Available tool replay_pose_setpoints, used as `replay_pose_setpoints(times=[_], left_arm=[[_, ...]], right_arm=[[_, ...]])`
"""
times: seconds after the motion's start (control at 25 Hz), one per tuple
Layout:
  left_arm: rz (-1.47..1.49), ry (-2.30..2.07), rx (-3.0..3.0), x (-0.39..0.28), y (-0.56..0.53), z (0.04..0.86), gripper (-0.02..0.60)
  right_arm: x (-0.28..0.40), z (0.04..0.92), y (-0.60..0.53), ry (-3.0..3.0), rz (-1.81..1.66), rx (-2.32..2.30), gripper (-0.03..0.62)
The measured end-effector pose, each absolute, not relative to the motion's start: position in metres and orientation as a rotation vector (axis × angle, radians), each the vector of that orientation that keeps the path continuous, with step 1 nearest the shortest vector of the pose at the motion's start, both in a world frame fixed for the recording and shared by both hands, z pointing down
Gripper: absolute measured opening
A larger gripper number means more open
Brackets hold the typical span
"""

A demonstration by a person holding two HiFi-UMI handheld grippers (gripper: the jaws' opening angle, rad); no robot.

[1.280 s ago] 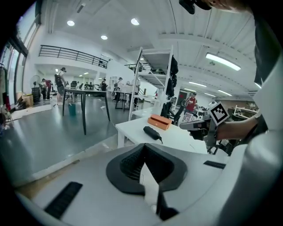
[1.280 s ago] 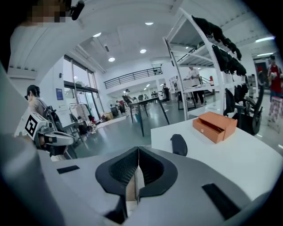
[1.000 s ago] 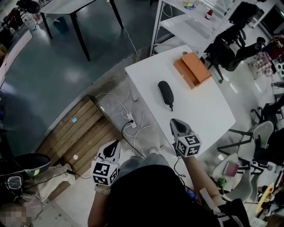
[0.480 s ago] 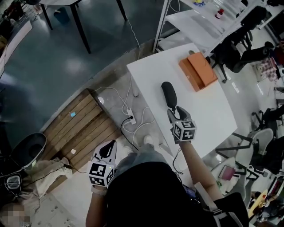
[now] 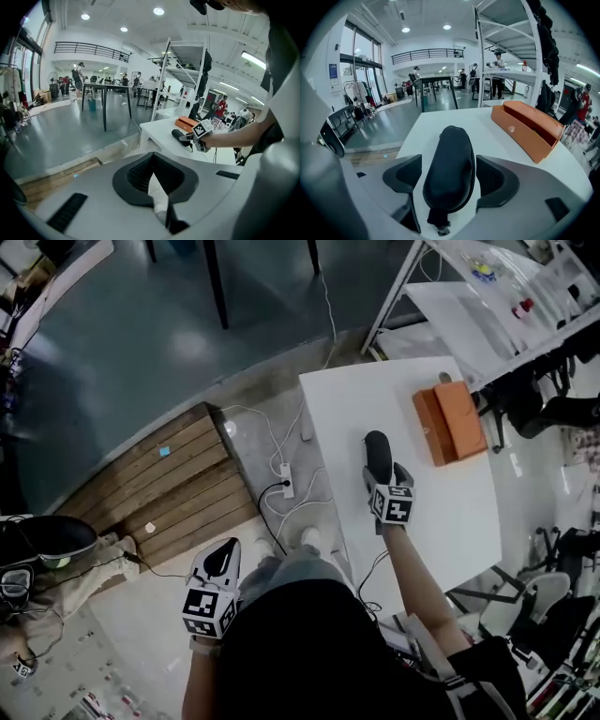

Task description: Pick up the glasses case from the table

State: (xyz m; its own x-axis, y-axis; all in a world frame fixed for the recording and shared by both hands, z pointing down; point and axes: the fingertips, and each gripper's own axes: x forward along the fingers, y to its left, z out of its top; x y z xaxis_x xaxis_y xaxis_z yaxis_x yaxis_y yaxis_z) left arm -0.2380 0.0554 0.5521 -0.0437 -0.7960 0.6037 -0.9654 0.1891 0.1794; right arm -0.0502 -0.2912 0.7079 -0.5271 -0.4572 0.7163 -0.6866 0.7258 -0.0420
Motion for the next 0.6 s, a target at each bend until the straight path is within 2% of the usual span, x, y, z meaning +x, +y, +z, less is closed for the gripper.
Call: replay_pose_setpoints(times=[0.32, 0.6], left_arm=[[0.35, -1.939, 1.557, -0.245, 0.064, 0.551, 0.018], [0.343, -1.961, 1.548, -0.253, 0.063, 0.547, 0.018]], right_arm=[[-0.059, 0.728, -0.306, -2.175, 0.352, 0.839, 0.365], [-0.063, 0.75, -0.303, -2.107, 0.472, 0.828, 0.383]])
